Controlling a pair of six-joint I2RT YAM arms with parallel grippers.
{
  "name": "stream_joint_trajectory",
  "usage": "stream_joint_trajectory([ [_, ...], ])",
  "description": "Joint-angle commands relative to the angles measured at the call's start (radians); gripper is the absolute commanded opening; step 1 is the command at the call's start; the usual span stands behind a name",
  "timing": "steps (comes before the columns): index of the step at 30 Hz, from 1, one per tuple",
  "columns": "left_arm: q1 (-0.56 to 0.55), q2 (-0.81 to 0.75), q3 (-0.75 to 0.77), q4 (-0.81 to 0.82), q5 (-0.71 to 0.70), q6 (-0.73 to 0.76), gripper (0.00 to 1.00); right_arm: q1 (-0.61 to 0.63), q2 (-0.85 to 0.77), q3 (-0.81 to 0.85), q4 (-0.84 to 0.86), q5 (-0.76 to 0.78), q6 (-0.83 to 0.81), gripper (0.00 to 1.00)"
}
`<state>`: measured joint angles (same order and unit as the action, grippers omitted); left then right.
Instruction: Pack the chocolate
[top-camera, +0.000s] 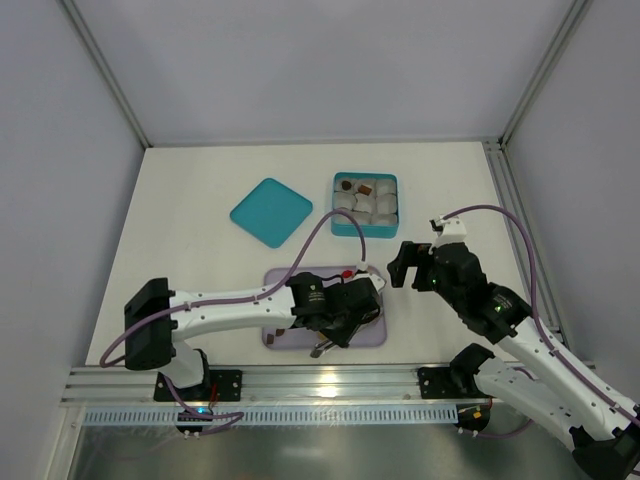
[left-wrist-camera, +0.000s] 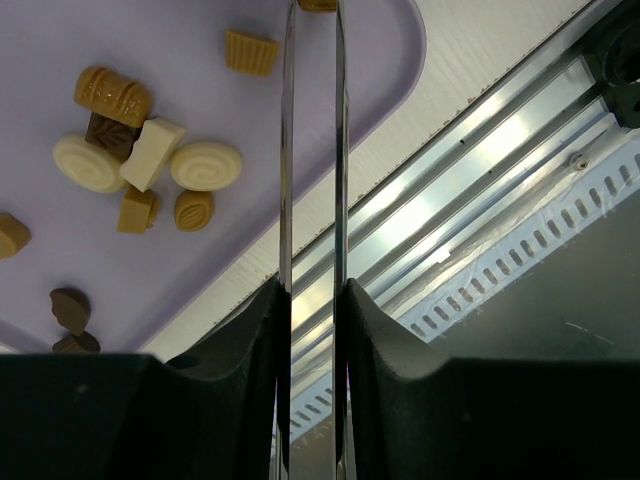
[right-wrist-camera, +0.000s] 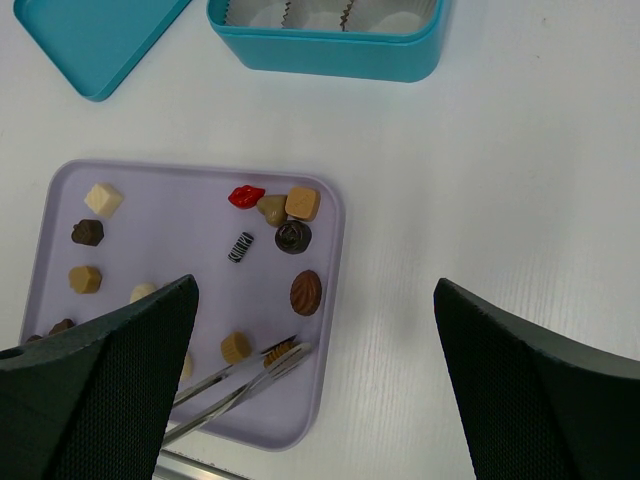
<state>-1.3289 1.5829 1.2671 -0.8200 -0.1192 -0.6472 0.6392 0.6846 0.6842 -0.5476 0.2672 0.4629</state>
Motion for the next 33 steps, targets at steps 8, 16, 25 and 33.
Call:
stream_joint_trajectory([
  [8,0.011,-0.02,0.135,-0.071,-0.106,0.034,0.2,-0.004,-0.019,0.006,0.012,0.021,0.0,1.0],
  [16,0.141,-0.005,0.289,-0.079,-0.105,0.098,0.2,-0.003,-0.013,0.02,0.015,0.021,0.0,1.0],
  [25,0.347,0.163,0.596,-0.054,-0.079,0.217,0.2,-0.004,-0.022,0.074,-0.04,0.072,-0.006,1.0],
  [33,0.441,0.412,0.857,-0.011,-0.08,0.308,0.2,-0.004,-0.069,0.13,-0.101,0.109,0.006,1.0],
])
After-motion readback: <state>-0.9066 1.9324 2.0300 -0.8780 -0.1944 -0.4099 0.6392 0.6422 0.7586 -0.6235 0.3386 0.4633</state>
